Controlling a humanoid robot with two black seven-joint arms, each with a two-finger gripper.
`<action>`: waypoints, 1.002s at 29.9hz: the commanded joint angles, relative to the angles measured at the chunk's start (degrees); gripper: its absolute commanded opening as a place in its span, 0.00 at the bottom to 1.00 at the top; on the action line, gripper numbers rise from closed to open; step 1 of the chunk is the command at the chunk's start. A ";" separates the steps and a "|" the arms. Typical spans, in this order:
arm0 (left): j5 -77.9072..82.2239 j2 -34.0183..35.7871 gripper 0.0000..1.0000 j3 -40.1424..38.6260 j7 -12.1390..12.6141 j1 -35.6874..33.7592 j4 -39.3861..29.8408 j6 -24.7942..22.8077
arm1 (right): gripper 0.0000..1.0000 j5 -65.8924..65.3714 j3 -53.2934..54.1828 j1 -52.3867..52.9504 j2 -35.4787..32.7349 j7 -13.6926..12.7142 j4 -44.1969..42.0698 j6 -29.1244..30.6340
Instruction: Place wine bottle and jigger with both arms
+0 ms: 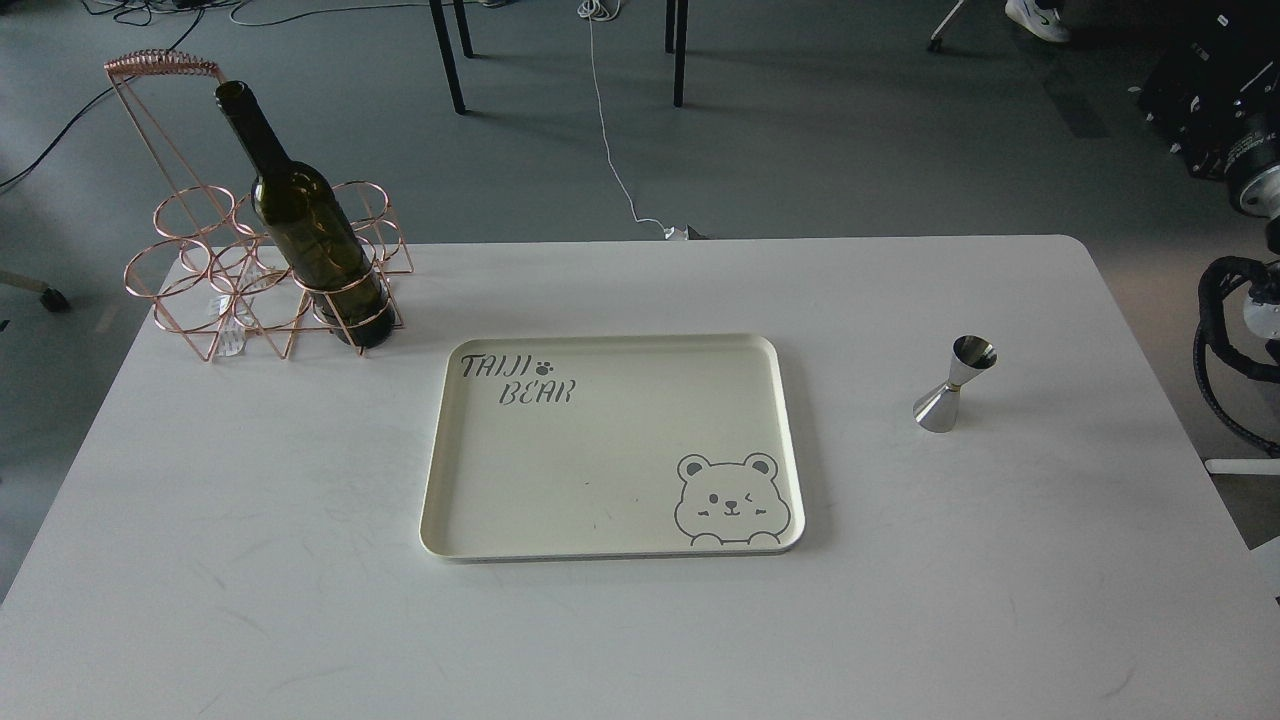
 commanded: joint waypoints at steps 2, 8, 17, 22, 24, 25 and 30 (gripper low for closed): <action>-18.20 -3.25 0.98 -0.49 -0.34 4.56 3.91 -2.04 | 0.99 0.96 0.62 -1.85 0.57 0.00 -0.52 0.31; -35.72 -6.07 0.98 -0.67 -0.25 9.14 11.91 -12.57 | 0.99 7.81 0.70 -2.38 0.66 0.00 -3.25 1.71; -39.16 -9.93 0.99 -8.39 -0.07 21.08 15.96 -23.54 | 0.99 19.77 0.62 -5.28 4.25 0.00 -13.96 21.48; -39.07 -12.57 0.99 -14.38 0.10 25.84 15.96 -23.54 | 0.99 20.73 0.79 -6.60 7.25 0.00 -17.05 23.60; -39.16 -13.10 0.99 -14.82 0.01 26.54 15.96 -23.54 | 0.99 22.49 0.79 -7.57 7.52 0.00 -17.05 24.47; -39.16 -13.28 0.99 -14.91 0.01 26.81 15.96 -23.54 | 0.99 23.54 0.79 -7.92 7.52 0.00 -17.05 24.74; -39.16 -13.54 0.99 -15.87 -0.25 27.25 15.96 -23.54 | 0.99 24.87 0.18 -9.06 7.69 0.00 -17.22 24.92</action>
